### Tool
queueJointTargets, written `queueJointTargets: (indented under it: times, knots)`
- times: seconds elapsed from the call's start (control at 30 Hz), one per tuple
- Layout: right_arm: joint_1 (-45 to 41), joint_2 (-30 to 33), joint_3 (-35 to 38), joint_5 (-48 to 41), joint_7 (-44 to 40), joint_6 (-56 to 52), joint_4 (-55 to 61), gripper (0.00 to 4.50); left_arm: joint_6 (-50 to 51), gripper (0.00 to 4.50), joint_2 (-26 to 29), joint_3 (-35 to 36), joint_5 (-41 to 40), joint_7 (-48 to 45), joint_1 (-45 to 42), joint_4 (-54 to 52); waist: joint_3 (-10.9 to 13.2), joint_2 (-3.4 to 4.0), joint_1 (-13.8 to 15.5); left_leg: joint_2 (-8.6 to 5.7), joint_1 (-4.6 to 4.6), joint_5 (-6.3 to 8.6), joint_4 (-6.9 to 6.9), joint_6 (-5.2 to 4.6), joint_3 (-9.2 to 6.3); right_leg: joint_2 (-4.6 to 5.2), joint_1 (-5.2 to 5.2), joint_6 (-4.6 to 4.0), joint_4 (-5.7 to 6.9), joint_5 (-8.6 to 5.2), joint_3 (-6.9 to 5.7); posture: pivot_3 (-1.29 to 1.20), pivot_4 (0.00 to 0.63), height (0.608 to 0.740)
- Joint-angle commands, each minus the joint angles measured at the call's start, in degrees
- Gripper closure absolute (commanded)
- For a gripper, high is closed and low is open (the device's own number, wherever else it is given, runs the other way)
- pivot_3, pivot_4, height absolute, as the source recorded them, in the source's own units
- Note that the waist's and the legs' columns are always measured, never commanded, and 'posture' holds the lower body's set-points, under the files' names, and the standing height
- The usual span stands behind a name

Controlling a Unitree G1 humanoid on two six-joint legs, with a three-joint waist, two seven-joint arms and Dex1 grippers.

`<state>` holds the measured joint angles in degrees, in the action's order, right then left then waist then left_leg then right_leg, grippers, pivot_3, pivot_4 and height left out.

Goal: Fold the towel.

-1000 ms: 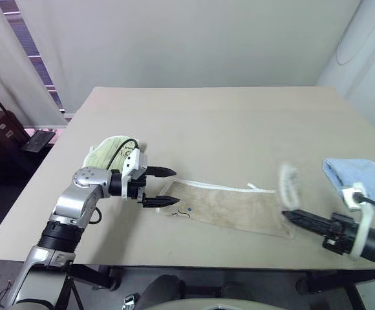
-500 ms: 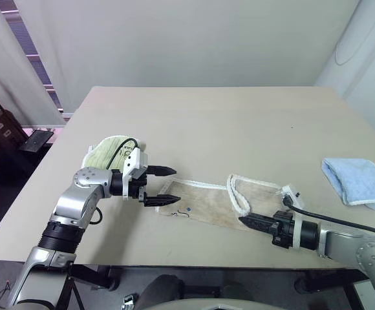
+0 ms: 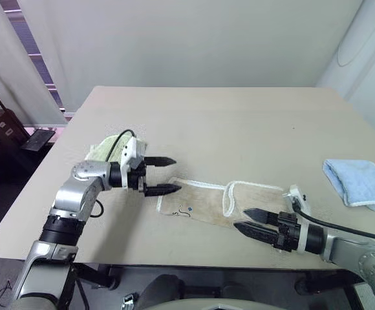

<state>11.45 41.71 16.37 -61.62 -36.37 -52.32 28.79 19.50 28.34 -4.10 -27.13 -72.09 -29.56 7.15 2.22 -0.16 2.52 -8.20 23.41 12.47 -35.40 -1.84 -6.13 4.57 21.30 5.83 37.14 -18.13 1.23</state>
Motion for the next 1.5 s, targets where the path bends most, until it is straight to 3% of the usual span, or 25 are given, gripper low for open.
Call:
queueJointTargets:
  times: [0.03, 0.1, 0.13, 0.33, 0.5, 0.53, 0.57, 0.7, 0.93, 1.13, 1.27, 1.5]
  knots:
    - [-2.73, -3.15, 8.63, 0.71, 5.07, 6.17, -1.66, 0.01, 0.2, 0.0, -4.55, -1.29, -0.02, 2.34, -4.69, 1.52, -0.02, -0.05, -0.02, 0.0, 0.0, 0.0, -0.07, 0.0, 0.0, 0.0, -0.03, 0.04, 0.01, 0.03, 0.0, 0.0, 0.0, 0.74]
    - [-3.27, -3.73, 9.19, 1.4, 5.79, 6.31, -3.38, 0.01, -0.6, 0.0, -6.89, -2.45, 1.08, 2.2, -6.38, 3.62, -0.02, -0.06, -0.09, -0.02, 0.0, 0.0, -0.17, 0.0, 0.01, -0.01, -0.07, 0.1, 0.01, 0.08, 0.0, 0.0, 0.0, 0.74]
    - [-2.84, -4.25, 9.0, 2.85, 4.93, 8.02, -3.57, 0.0, -2.08, 0.38, -8.57, -3.16, 1.12, 0.72, -6.89, 5.64, -0.03, -0.07, -0.11, -0.02, 0.0, 0.0, -0.18, 0.0, 0.01, -0.01, -0.07, 0.1, 0.01, 0.09, 0.0, 0.0, 0.0, 0.74]
    - [-4.65, -8.64, 6.2, 8.61, 3.84, 13.73, -7.73, 2.04, -17.08, 2.42, -17.23, -9.8, 8.89, -4.8, -10.17, 22.14, -0.05, 0.0, -0.17, 0.0, -0.01, -0.02, -0.16, -0.02, 0.0, -0.04, 0.02, 0.14, 0.11, 0.11, 0.0, 0.0, 0.0, 0.74]
    - [-4.01, -10.54, 1.92, 13.58, 0.49, 17.09, -11.35, 3.89, -25.69, 4.31, -24.85, -12.34, 14.53, -2.94, -13.36, 33.74, -0.02, -0.05, -0.16, -0.01, 0.03, 0.0, -0.28, -0.02, 0.0, -0.03, 0.0, 0.15, 0.11, 0.12, 0.0, 0.0, 0.0, 0.74]
    - [-3.77, -10.77, 1.18, 14.38, -0.16, 17.68, -11.9, 4.22, -27.33, 4.5, -26.0, -12.59, 15.55, -2.36, -13.81, 35.67, -0.03, -0.05, -0.12, -0.02, 0.04, 0.0, -0.29, -0.02, 0.0, -0.03, 0.0, 0.16, 0.11, 0.13, 0.0, 0.0, 0.0, 0.74]
    - [-3.56, -10.92, 0.34, 15.5, -0.6, 18.12, -12.77, 4.46, -28.76, 4.5, -27.16, -12.74, 16.45, -1.7, -14.16, 37.44, -0.03, -0.05, -0.15, -0.02, 0.04, 0.0, -0.3, -0.02, 0.0, -0.03, -0.02, 0.18, 0.1, 0.14, -0.01, 0.0, 0.0, 0.74]
    - [-4.37, -12.37, -3.67, 22.01, -0.01, 20.93, -17.99, 4.46, -34.11, 4.5, -31.94, -14.63, 22.4, 5.24, -14.99, 45.23, -0.04, -0.04, -0.19, -0.02, 0.03, 0.0, -0.32, -0.03, -0.01, -0.04, -0.02, 0.32, 0.11, 0.21, -0.01, 0.0, 0.0, 0.74]
    - [-5.69, -14.1, -9.76, 32.04, 0.77, 25.16, -25.36, 4.46, -38.25, 4.5, -32.39, -21.03, 31.75, 6.01, -13.0, 51.39, -0.19, -0.03, -0.3, -0.03, -0.04, 0.0, -0.41, -0.01, -0.03, -0.09, -0.04, 0.33, 0.29, 0.24, 0.0, 0.0, 0.0, 0.74]
    - [-6.24, -14.54, -9.56, 32.53, -0.69, 25.5, -24.71, 4.46, -32.75, 4.5, -33.29, -17.39, 27.07, -0.21, -12.06, 48.15, -0.32, -0.04, -0.37, -0.02, -0.14, 0.03, -0.65, -0.01, -0.1, -0.13, -0.32, 0.28, 0.29, 0.24, -0.05, 0.0, 0.0, 0.74]
    - [-5.53, -13.69, -5.52, 26.46, -3.66, 23.27, -19.59, 4.46, -27.29, 4.5, -33.24, -12.44, 21.58, -2.02, -12.68, 43.43, -0.3, 0.01, -0.31, -0.02, -0.1, 0.02, -0.65, -0.02, -0.12, -0.13, -0.26, 0.27, 0.3, 0.25, -0.07, 0.0, 0.0, 0.74]
    - [-4.77, -11.31, -1.33, 18.92, -5.34, 18.2, -10.42, 4.46, -14.42, 4.5, -25.67, -7.6, 13.87, -7.02, -10.99, 26.9, -0.27, 0.08, -0.37, -0.02, 0.05, 0.02, -0.56, -0.03, -0.15, -0.14, 0.03, 0.33, 0.38, 0.26, -0.06, 0.0, 0.0, 0.74]
